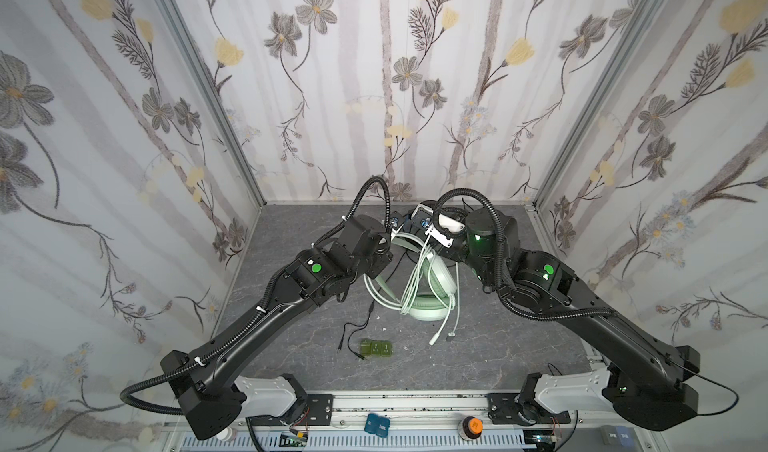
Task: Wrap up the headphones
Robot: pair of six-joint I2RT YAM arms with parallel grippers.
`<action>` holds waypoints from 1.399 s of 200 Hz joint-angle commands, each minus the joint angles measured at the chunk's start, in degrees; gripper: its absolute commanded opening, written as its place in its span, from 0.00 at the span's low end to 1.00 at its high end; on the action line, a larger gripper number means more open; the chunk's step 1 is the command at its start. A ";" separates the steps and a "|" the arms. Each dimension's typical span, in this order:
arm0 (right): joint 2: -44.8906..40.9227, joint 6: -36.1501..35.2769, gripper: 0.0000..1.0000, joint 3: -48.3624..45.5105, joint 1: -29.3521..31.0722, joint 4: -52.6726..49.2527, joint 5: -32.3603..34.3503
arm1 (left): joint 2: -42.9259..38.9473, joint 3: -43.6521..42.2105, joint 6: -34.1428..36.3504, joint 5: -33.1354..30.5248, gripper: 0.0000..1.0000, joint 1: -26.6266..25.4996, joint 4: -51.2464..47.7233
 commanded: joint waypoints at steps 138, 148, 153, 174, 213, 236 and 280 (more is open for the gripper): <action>-3.17 14.32 0.17 -12.24 -14.97 9.96 -16.98 | -0.23 9.59 -2.31 7.79 0.00 -0.39 -0.46; -3.48 15.19 0.21 -12.98 -15.64 10.34 -18.41 | -0.35 10.31 -2.49 8.16 0.00 -0.41 -0.73; -3.64 15.57 0.23 -13.30 -15.92 10.51 -19.22 | -0.25 10.73 -2.57 8.31 0.00 -0.38 -0.80; -4.30 17.76 0.30 -14.99 -17.08 11.56 -22.48 | 0.95 13.98 -2.83 10.03 0.00 -0.39 -3.27; -5.87 23.62 0.34 -19.30 -18.90 15.00 -27.83 | 1.82 18.23 -3.75 13.03 0.00 -0.39 -4.54; -6.50 26.99 0.36 -22.24 -19.79 17.50 -30.81 | 2.43 20.57 -4.48 14.37 0.00 -0.33 -5.24; -7.17 32.26 0.52 -27.51 -21.49 23.13 -35.46 | 3.26 22.07 -7.12 15.92 0.00 -0.30 -4.23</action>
